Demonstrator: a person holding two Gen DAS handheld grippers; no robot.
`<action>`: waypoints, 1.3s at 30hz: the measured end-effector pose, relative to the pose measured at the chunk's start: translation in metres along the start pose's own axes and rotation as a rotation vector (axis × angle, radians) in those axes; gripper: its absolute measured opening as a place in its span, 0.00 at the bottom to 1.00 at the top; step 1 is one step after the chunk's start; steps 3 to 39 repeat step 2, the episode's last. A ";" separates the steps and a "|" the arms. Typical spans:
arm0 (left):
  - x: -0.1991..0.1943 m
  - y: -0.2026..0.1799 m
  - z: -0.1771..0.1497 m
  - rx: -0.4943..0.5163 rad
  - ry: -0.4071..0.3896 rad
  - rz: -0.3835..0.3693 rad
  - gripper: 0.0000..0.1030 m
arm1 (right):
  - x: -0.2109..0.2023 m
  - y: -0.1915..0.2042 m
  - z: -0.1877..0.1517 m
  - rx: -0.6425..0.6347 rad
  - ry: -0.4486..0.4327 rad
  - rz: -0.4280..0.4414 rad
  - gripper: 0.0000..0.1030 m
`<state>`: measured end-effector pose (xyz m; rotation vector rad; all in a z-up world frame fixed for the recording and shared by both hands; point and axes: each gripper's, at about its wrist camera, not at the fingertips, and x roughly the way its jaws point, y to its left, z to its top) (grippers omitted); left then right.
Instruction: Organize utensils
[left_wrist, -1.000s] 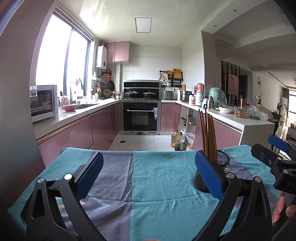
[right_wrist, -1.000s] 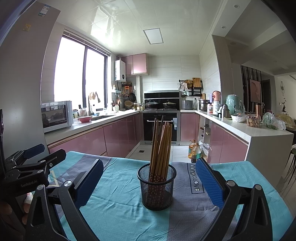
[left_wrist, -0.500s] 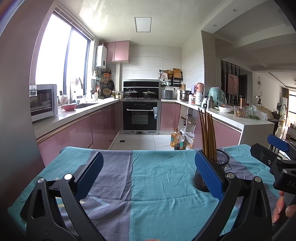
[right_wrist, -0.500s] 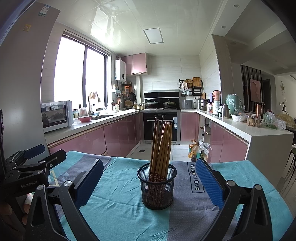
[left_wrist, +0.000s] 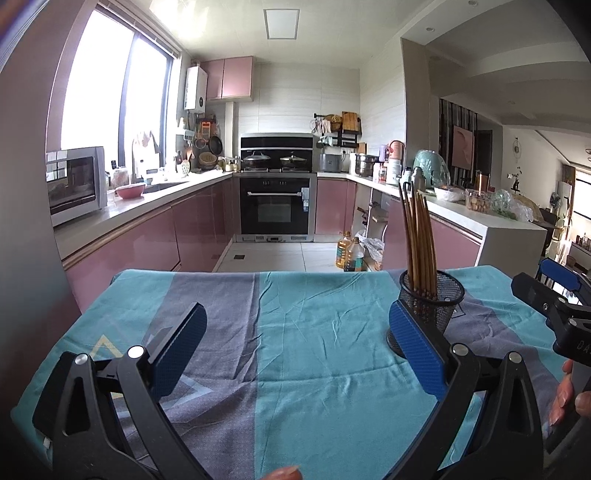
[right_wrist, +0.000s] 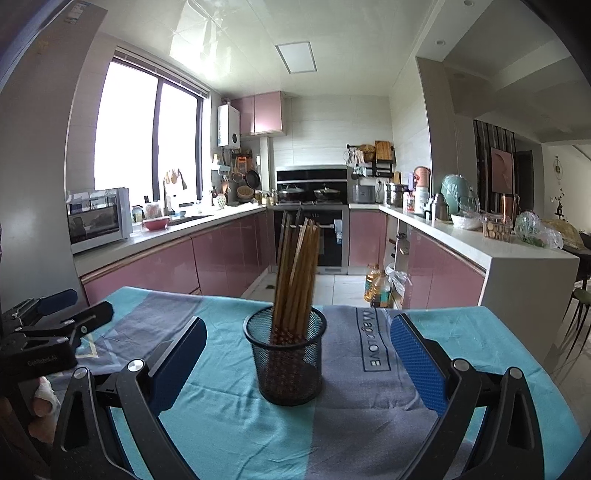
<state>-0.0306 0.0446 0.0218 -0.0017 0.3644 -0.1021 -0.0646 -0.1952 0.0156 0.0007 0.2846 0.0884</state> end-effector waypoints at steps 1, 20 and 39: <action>0.005 0.002 -0.001 -0.001 0.017 0.009 0.95 | 0.007 -0.009 -0.002 0.010 0.030 -0.017 0.94; 0.011 0.006 -0.003 -0.002 0.039 0.019 0.95 | 0.019 -0.021 -0.007 0.016 0.082 -0.043 0.94; 0.011 0.006 -0.003 -0.002 0.039 0.019 0.95 | 0.019 -0.021 -0.007 0.016 0.082 -0.043 0.94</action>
